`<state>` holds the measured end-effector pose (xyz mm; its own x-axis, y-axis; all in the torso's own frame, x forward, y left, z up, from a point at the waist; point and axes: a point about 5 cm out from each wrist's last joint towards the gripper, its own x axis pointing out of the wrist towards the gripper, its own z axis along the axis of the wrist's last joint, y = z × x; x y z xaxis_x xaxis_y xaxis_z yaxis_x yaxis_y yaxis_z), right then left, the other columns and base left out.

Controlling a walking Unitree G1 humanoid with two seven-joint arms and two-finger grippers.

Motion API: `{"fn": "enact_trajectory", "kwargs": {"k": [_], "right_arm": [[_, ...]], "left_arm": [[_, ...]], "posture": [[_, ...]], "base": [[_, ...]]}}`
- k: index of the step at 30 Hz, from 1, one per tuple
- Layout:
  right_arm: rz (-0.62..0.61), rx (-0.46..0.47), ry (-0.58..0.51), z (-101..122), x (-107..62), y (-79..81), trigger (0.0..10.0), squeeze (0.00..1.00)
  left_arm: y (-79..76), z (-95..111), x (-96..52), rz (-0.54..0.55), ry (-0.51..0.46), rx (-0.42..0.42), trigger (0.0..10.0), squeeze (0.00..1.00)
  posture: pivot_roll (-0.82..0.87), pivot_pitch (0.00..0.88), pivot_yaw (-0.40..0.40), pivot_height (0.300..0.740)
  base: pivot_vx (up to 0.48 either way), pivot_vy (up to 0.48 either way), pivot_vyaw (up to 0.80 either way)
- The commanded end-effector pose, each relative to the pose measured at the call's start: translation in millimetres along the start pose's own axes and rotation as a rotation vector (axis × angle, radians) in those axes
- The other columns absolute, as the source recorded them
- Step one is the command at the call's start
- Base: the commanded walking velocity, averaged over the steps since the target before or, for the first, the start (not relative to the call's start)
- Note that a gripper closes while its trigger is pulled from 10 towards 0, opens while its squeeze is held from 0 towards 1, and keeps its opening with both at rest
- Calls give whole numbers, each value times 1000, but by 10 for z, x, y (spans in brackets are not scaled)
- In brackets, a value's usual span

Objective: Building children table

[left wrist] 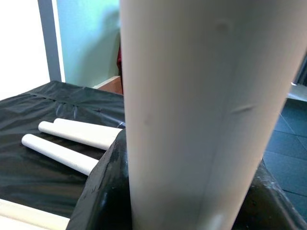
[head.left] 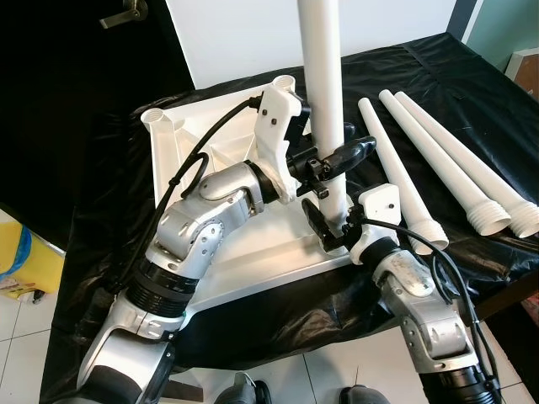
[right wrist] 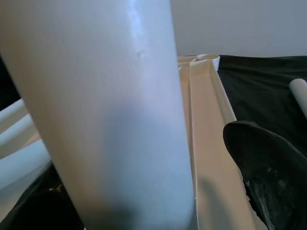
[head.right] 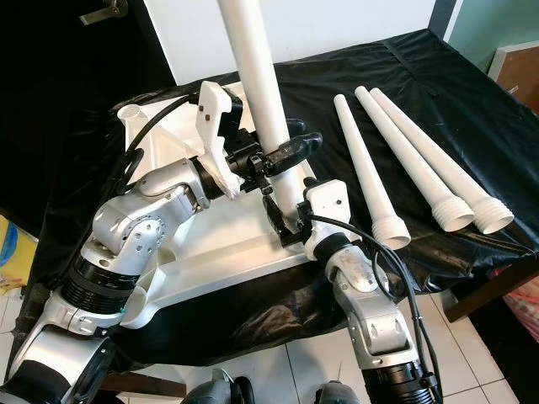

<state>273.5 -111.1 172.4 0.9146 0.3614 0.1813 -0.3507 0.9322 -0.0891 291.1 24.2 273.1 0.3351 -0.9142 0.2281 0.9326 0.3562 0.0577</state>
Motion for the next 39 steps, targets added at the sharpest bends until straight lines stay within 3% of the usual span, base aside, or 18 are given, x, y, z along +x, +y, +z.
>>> {"fn": "enact_trajectory", "kwargs": {"k": [1,9,24,26,39], "right_arm": [[-24,1,-10,2,-6,12,10000,0],[-46,-3,-15,-10,-3,9,10000,0],[-40,-21,-14,-35,-6,5,10000,0],[-38,-23,-13,-39,-9,-19,10000,0],[-38,-32,-18,-43,-28,-30,10000,0]], "left_arm": [[68,-43,-17,96,16,0,10000,0],[55,-72,-7,94,5,6,10000,0],[32,-91,11,68,-3,15,10000,0],[31,-93,30,72,-4,14,10000,0],[22,-97,17,71,-6,11,10000,0]], "posture": [[-95,119,126,740],[-106,116,131,740],[-125,141,53,740],[-82,113,99,740],[-103,105,105,740]], "base": [[0,0,0],[0,0,0],[0,0,0],[0,0,0],[0,0,0]]}}
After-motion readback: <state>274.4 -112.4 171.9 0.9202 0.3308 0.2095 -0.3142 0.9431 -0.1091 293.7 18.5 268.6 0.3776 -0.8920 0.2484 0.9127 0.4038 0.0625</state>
